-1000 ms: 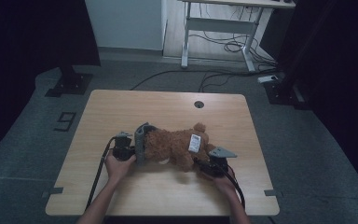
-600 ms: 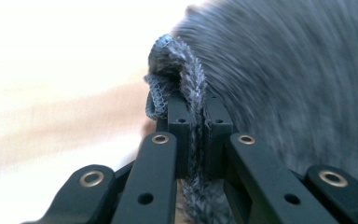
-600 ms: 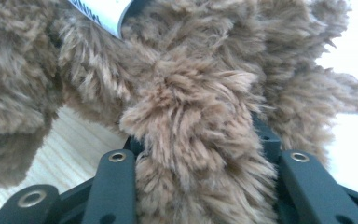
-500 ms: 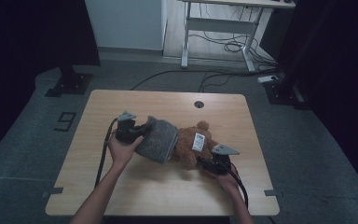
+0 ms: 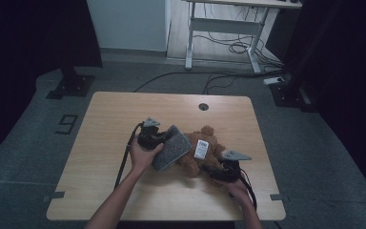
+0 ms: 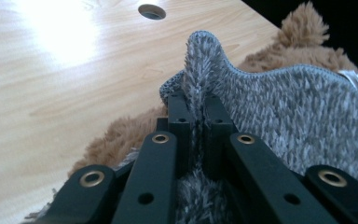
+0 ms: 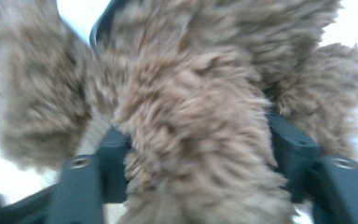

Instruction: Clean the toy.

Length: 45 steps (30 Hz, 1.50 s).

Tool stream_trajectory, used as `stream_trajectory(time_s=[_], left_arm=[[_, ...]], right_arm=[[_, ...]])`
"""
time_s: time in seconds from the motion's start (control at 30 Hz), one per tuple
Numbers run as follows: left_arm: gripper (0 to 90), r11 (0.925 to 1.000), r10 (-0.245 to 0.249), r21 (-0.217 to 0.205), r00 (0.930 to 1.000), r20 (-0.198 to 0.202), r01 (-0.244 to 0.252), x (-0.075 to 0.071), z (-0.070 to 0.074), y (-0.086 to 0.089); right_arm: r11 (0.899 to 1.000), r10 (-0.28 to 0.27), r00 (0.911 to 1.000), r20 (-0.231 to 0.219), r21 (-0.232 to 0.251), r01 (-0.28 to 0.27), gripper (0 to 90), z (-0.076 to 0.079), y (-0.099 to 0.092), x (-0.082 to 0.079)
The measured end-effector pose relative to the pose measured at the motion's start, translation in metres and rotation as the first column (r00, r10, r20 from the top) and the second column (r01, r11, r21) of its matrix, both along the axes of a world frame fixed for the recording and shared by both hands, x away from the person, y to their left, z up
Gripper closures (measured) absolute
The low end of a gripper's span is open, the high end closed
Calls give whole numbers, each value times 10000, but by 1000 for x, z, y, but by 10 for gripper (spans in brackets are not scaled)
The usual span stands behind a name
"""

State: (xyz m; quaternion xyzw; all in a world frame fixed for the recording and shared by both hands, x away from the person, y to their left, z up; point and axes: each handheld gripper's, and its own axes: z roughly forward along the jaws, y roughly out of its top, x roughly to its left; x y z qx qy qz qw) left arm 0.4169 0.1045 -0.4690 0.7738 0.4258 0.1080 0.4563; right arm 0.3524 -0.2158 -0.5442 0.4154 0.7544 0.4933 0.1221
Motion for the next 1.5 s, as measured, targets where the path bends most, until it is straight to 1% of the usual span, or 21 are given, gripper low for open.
stream_trajectory(time_s=[0.1,0.17,0.3,0.37,0.47,0.53,0.6,0.67,0.8,0.9,0.97,1.1,1.13,1.2,1.27,1.33,1.37,1.4,1.43,1.47,1.5], left_arm=[[844,9995,-87,-314,9999,122,90,-14,-4,6],[845,9991,-158,-389,9997,205,165,-22,-4,9],[844,9969,-393,-670,9987,337,415,-41,-5,15],[843,9954,-453,-826,9982,389,484,-51,-7,18],[842,9929,-474,-1078,9983,341,509,-62,-10,27],[842,9905,-582,-1236,9981,221,605,-67,-12,32],[841,9883,-661,-1372,9977,125,672,-71,-14,36],[841,9864,-786,-1448,9969,26,781,-74,-15,38],[840,9887,-838,-1241,9965,42,837,-77,-17,35],[840,9867,-863,-1396,9961,-172,831,-72,-15,35],[840,9864,-823,-1443,9964,-203,786,-69,-6,33],[840,9851,-1149,-1256,9931,252,1172,-62,26,11],[840,9836,-1332,-1167,9901,447,1376,-61,35,-2],[840,9801,-1555,-1139,9854,696,1628,-57,45,-23],[839,9737,-1869,-1157,9784,888,1965,-53,54,-50],[838,9703,-2125,-973,9725,958,2216,-47,57,-80],[836,9715,-2166,-765,9715,963,2242,-44,56,-92],[834,9740,-2157,-494,9716,969,2211,-41,54,-100],[831,9773,-2109,16,9727,964,2117,-38,49,-108],[830,9780,-2075,411,9749,811,2047,-33,42,-113],[831,9774,-2043,648,9777,488,2010,-28,34,-114]], right_arm=[[9991,-35,9998,198,433,26,257,13,-10,-6],[9973,-131,9992,377,720,104,238,22,-14,-8],[9924,-633,9966,535,1089,572,188,40,-12,-2],[9949,-569,9973,471,860,527,139,46,-6,4],[9973,-172,9994,289,716,151,145,48,5,7],[9982,205,9997,122,559,-211,154,43,11,4],[9967,424,9990,-103,701,-416,191,35,15,1],[9944,836,9964,-174,662,-822,289,23,18,-3],[9943,1040,9944,193,-253,-1035,421,8,25,-8],[9951,892,9948,488,-470,-869,492,7,26,-10],[9948,855,9947,566,-595,-821,525,7,26,-10],[9955,776,9945,706,-591,-735,557,5,26,-8],[9956,772,9943,729,-585,-730,558,5,26,-8],[9954,787,9940,764,-605,-741,557,4,26,-7],[9955,793,9940,747,-569,-752,556,4,25,-7],[9958,788,9941,750,-529,-750,554,4,25,-8],[9961,769,9943,733,-496,-734,553,3,25,-8],[9961,772,9941,759,-493,-736,551,3,24,-8],[9963,758,9944,741,-471,-724,550,3,24,-8],[9964,740,9945,743,-459,-707,549,3,24,-8],[9965,737,9946,729,-451,-706,549,3,24,-8]])
